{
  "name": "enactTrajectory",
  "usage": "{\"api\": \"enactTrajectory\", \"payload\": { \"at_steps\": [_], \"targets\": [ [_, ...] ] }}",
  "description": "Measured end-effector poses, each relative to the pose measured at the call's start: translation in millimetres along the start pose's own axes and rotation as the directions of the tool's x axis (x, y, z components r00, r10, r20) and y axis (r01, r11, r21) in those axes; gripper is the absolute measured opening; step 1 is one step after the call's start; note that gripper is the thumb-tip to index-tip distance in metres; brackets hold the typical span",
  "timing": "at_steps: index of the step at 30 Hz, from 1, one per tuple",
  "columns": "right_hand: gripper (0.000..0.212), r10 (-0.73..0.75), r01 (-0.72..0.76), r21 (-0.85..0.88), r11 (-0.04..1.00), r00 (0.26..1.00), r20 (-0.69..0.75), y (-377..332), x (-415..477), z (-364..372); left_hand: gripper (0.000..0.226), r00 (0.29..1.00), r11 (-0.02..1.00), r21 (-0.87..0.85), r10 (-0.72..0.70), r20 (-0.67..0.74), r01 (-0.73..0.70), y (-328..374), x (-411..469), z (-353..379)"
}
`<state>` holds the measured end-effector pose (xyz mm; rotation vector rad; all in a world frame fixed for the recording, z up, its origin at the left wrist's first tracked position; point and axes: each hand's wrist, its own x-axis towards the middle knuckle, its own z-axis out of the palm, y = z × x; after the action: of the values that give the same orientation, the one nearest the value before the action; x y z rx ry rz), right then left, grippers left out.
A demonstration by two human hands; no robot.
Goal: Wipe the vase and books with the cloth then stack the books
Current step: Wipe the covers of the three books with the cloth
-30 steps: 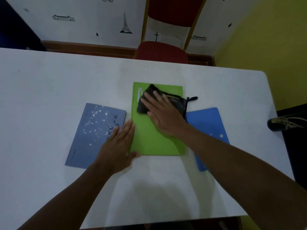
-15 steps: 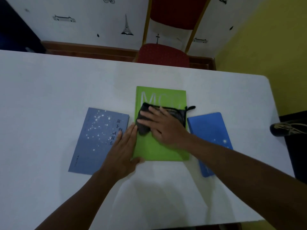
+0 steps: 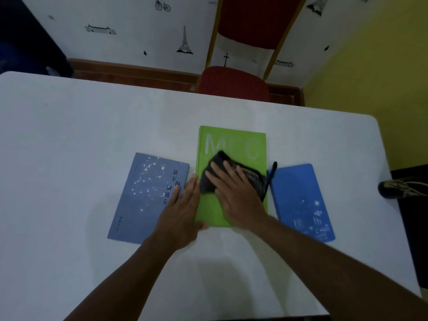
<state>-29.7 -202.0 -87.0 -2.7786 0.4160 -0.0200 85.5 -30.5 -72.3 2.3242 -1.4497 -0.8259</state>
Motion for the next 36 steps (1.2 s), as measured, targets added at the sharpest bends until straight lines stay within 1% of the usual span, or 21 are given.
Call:
{"api": "enactTrajectory", "payload": {
  "at_steps": [2, 4, 6, 8, 10, 13, 15, 17, 19, 22, 23, 25, 27, 29, 31, 33, 35, 36],
  "targets": [
    [0.058, -0.035, 0.035, -0.011, 0.999, 0.999, 0.041, -7.1, -42.3, 3.3, 0.113, 1.0, 1.0, 0.01, -0.01, 0.001, 0.01, 1.5, 0.7, -0.3],
    [0.06, -0.104, 0.104, 0.013, 0.995, 0.991, 0.088, -1.9, -76.1, 0.3, 0.113, 1.0, 1.0, 0.018, -0.019, 0.008, 0.019, 2.6, 1.4, -0.5],
    [0.058, -0.191, 0.186, 0.047, 0.981, 0.97, 0.149, 15.3, -84.8, -10.8, 0.114, 1.0, 1.0, 0.012, -0.015, 0.01, 0.015, 1.9, 1.3, -1.2],
    [0.062, -0.222, 0.213, 0.064, 0.975, 0.957, 0.188, 34.4, -68.0, -20.1, 0.114, 1.0, 1.0, 0.007, 0.002, -0.009, -0.002, -1.2, 1.6, -0.1],
    [0.073, -0.174, 0.166, 0.069, 0.984, 0.973, 0.15, 49.0, -33.8, -23.7, 0.113, 1.0, 1.0, 0.014, 0.01, -0.019, -0.01, -3.0, 2.1, 0.4],
    [0.086, -0.054, 0.044, 0.089, 0.995, 0.992, 0.113, 59.0, 30.6, -24.7, 0.112, 1.0, 0.999, 0.049, 0.008, -0.022, -0.007, -3.6, 2.0, 1.6],
    [0.089, 0.027, -0.037, 0.104, 0.994, 0.995, 0.101, 57.1, 69.6, -26.2, 0.113, 1.0, 0.998, 0.069, 0.0, -0.018, 0.001, -2.9, 1.7, 1.9],
    [0.09, 0.098, -0.106, 0.118, 0.987, 0.993, 0.071, 47.7, 90.3, -23.5, 0.114, 1.0, 0.997, 0.076, -0.01, -0.02, 0.011, -1.9, 1.9, 2.8],
    [0.089, 0.126, -0.127, 0.152, 0.98, 0.992, 0.012, 31.6, 82.3, -13.9, 0.113, 1.0, 0.997, 0.08, -0.017, -0.01, 0.018, -0.2, 2.3, 1.8],
    [0.083, 0.083, -0.063, 0.163, 0.985, 0.99, -0.118, -0.2, 24.2, 7.4, 0.113, 1.0, 0.996, 0.085, -0.013, -0.026, 0.016, 1.5, 1.5, 3.1],
    [0.083, 0.073, -0.048, 0.175, 0.983, 0.988, -0.138, -10.0, 1.8, 13.4, 0.112, 0.999, 0.997, 0.073, -0.007, -0.046, 0.01, 2.6, 0.5, 3.4],
    [0.084, 0.067, -0.039, 0.204, 0.978, 0.989, -0.135, -26.1, -36.4, 20.0, 0.108, 0.995, 0.999, 0.052, 0.022, -0.101, -0.017, 5.1, -4.5, 3.8],
    [0.081, 0.101, -0.063, 0.258, 0.964, 0.986, -0.136, -36.2, -61.4, 20.5, 0.102, 0.982, 0.998, 0.05, 0.042, -0.184, -0.033, 5.2, -13.8, 5.5],
    [0.073, 0.193, -0.119, 0.359, 0.926, 0.965, -0.178, -41.2, -63.0, 15.0, 0.096, 0.958, 1.0, 0.022, -0.004, -0.286, 0.011, -1.2, -27.9, 6.4],
    [0.064, 0.284, -0.151, 0.459, 0.875, 0.93, -0.234, -48.3, -45.1, 6.2, 0.096, 0.915, 0.99, -0.038, -0.141, -0.378, 0.136, -16.5, -48.4, 7.2],
    [0.054, 0.295, -0.115, 0.507, 0.854, 0.91, -0.292, -62.1, -17.1, -2.9, 0.103, 0.857, 0.959, -0.105, -0.284, -0.429, 0.265, -35.9, -73.8, 8.3],
    [0.048, 0.262, -0.068, 0.51, 0.858, 0.911, -0.319, -80.2, 14.7, -4.5, 0.111, 0.821, 0.927, -0.124, -0.37, -0.435, 0.353, -53.3, -98.0, 11.3],
    [0.048, 0.241, -0.053, 0.508, 0.86, 0.919, -0.311, -89.3, 31.1, -2.7, 0.115, 0.81, 0.913, -0.134, -0.404, -0.426, 0.385, -59.6, -107.2, 14.0]
  ]
}}
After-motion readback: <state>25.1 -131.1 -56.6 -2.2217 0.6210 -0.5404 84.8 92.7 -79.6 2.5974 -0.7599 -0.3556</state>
